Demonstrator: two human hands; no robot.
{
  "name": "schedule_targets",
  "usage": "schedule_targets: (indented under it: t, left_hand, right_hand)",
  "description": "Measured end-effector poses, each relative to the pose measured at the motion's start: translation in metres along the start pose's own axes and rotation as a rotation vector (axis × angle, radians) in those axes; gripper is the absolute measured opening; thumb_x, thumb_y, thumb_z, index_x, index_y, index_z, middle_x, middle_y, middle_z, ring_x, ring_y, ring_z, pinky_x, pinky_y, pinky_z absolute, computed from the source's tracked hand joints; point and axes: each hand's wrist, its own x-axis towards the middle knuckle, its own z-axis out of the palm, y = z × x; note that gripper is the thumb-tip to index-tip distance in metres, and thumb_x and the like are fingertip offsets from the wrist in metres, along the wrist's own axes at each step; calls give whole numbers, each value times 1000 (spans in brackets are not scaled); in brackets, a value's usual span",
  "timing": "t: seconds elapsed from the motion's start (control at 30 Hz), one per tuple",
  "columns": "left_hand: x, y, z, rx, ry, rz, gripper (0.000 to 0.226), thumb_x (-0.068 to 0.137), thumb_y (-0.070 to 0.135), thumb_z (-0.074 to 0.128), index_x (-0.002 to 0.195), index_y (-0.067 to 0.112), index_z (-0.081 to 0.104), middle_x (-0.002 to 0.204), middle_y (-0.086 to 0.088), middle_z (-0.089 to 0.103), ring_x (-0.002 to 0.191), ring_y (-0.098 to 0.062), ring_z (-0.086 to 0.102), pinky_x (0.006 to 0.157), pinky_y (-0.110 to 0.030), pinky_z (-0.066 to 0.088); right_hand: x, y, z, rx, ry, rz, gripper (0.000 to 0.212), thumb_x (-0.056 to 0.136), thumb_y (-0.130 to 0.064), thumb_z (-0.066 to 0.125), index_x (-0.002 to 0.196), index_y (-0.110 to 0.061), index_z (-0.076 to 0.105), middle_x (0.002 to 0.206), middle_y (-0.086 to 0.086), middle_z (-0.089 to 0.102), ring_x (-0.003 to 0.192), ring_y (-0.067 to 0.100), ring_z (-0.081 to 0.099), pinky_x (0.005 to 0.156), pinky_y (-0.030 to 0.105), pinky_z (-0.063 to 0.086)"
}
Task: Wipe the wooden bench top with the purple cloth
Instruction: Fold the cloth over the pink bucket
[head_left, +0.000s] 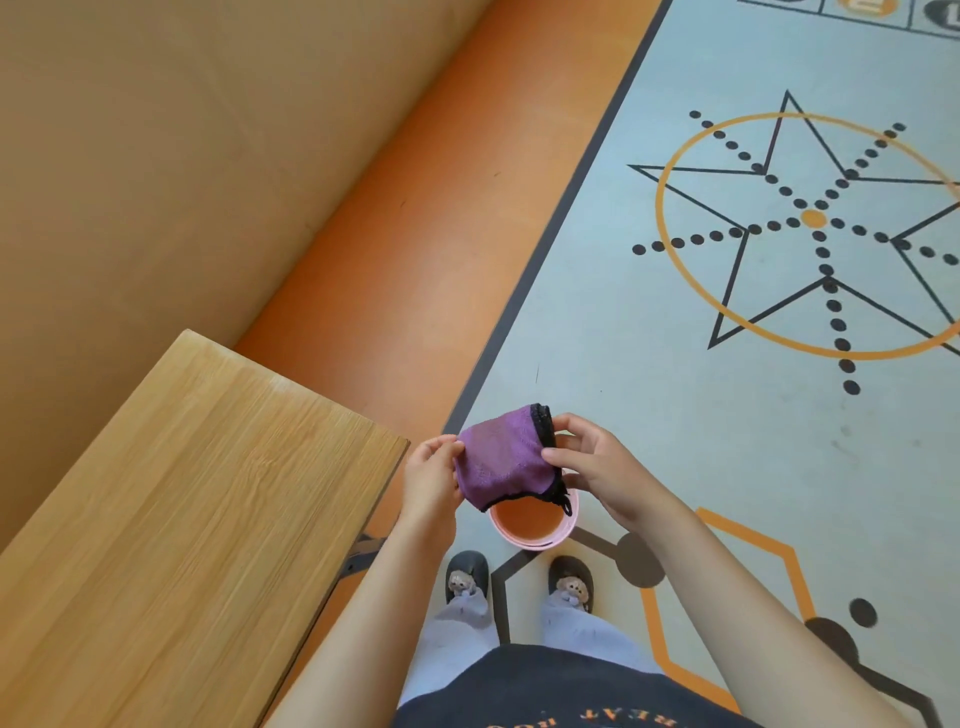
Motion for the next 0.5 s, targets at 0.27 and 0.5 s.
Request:
schedule_targets:
  t: [0.27, 0.5]
  left_hand:
    - [-3, 14, -6, 59, -141, -54, 11, 89, 26, 66, 92, 15, 67, 93, -7, 73, 75, -21, 71, 53, -29, 53]
    - [-4, 22, -8, 50, -209, 80, 12, 95, 15, 57, 88, 13, 66, 81, -1, 73, 68, -12, 70, 55, -27, 55]
  right_hand:
    - [-3, -7, -5, -24, 11, -28, 18, 91, -3, 55, 99, -17, 62, 89, 2, 70, 79, 13, 64, 71, 25, 54]
    - [-9, -1, -11, -37, 84, -32, 21, 90, -4, 56, 93, -23, 64, 86, -2, 72, 77, 12, 67, 64, 22, 53]
